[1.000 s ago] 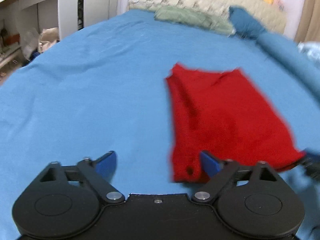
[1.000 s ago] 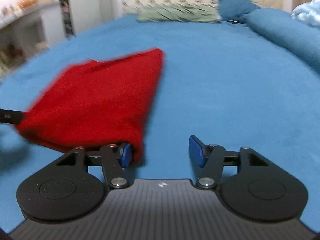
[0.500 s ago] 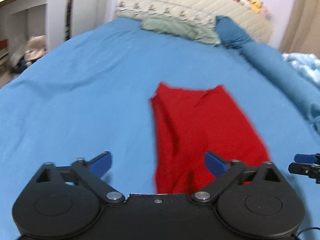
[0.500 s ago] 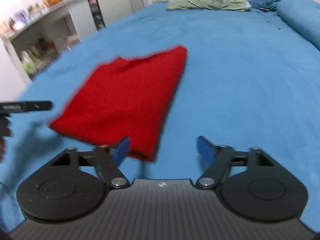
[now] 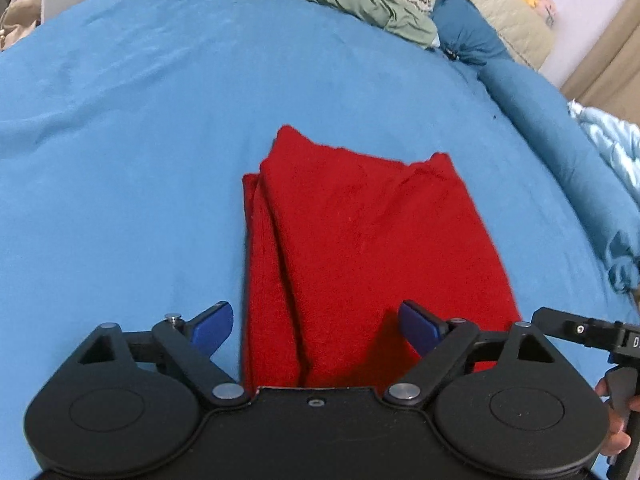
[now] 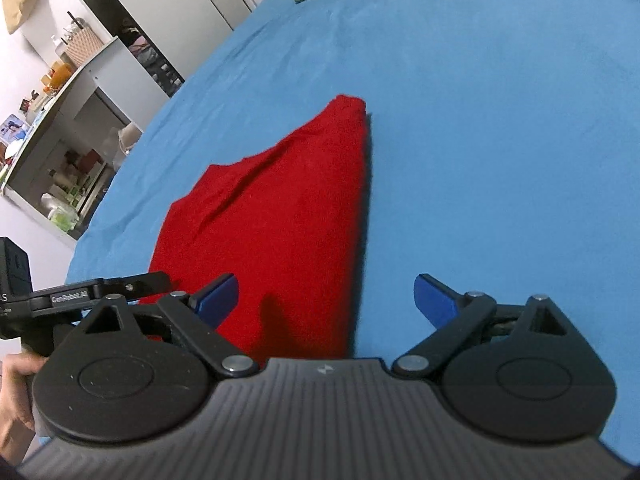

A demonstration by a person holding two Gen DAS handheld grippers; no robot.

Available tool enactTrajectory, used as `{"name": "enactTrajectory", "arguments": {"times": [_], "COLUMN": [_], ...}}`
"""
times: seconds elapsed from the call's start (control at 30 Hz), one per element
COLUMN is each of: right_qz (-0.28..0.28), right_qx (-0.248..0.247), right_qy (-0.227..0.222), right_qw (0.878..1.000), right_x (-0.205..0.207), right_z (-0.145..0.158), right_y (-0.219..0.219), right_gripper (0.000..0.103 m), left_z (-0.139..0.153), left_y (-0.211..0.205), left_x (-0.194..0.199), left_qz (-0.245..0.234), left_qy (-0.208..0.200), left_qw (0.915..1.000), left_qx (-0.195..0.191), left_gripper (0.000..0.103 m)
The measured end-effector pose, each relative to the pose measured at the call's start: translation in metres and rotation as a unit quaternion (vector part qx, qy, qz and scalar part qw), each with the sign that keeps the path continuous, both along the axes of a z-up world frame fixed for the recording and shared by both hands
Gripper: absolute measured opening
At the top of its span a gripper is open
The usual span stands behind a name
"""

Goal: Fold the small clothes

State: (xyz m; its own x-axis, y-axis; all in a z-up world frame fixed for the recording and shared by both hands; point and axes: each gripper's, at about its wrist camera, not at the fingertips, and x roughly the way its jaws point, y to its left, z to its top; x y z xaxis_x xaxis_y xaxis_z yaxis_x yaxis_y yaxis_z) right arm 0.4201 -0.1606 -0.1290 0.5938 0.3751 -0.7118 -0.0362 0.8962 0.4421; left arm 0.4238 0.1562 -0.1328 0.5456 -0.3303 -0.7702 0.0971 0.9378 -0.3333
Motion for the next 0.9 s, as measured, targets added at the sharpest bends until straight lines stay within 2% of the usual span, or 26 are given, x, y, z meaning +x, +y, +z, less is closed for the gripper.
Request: {"name": "enactTrajectory", "arguments": {"times": [0.3,0.37,0.4,0.43,0.47,0.5,0.53,0.57,0.63,0.83,0.9], "right_qz": [0.014,0.022,0.027,0.03,0.025,0.023,0.024,0.025,0.027,0.029,0.033], "right_qx": [0.015,0.016,0.024,0.034,0.037,0.034,0.033,0.03,0.029,0.048,0.054], "right_qy": [0.019,0.016,0.018,0.023,0.026,0.025,0.022,0.016,0.003,-0.033,-0.045], "right_qw": [1.0,1.0,0.999,0.999,0.999,0.999,0.999,0.999,0.999,0.998,0.997], "right_x": [0.021,0.024,0.026,0.028,0.029,0.029,0.029,0.028,0.025,-0.001,-0.022], "right_z": [-0.026,-0.027,-0.028,-0.028,-0.028,-0.027,-0.027,-0.024,-0.017,0.033,0.055], "right_y": [0.009,0.013,0.015,0.016,0.017,0.019,0.021,0.022,0.024,0.014,0.003], "right_gripper": [0.101,0.092,0.08,0.07,0.069,0.063,0.054,0.051,0.041,0.038,0.038], "left_z": [-0.011,-0.012,-0.013,-0.013,-0.013,-0.013,-0.012,-0.01,-0.003,0.04,0.058], "left_y": [-0.006,-0.007,-0.007,-0.007,-0.009,-0.009,-0.01,-0.011,-0.011,-0.032,-0.04], "left_x": [0.007,0.009,0.008,0.008,0.009,0.009,0.008,0.009,0.006,-0.022,-0.041], "left_qz": [-0.019,-0.023,-0.023,-0.023,-0.025,-0.03,-0.03,-0.029,-0.023,-0.047,-0.05], "left_qy": [-0.014,-0.018,-0.019,-0.02,-0.021,-0.018,-0.014,-0.012,-0.016,-0.053,-0.062], "left_qw": [0.9997,0.9995,0.9994,0.9994,0.9993,0.9994,0.9994,0.9995,0.9996,0.9974,0.9968], "left_qx": [0.012,0.015,0.015,0.016,0.016,0.008,0.001,-0.005,-0.006,0.011,0.002], "left_gripper": [0.092,0.091,0.089,0.084,0.074,0.068,0.056,0.044,0.028,0.025,0.025]}}
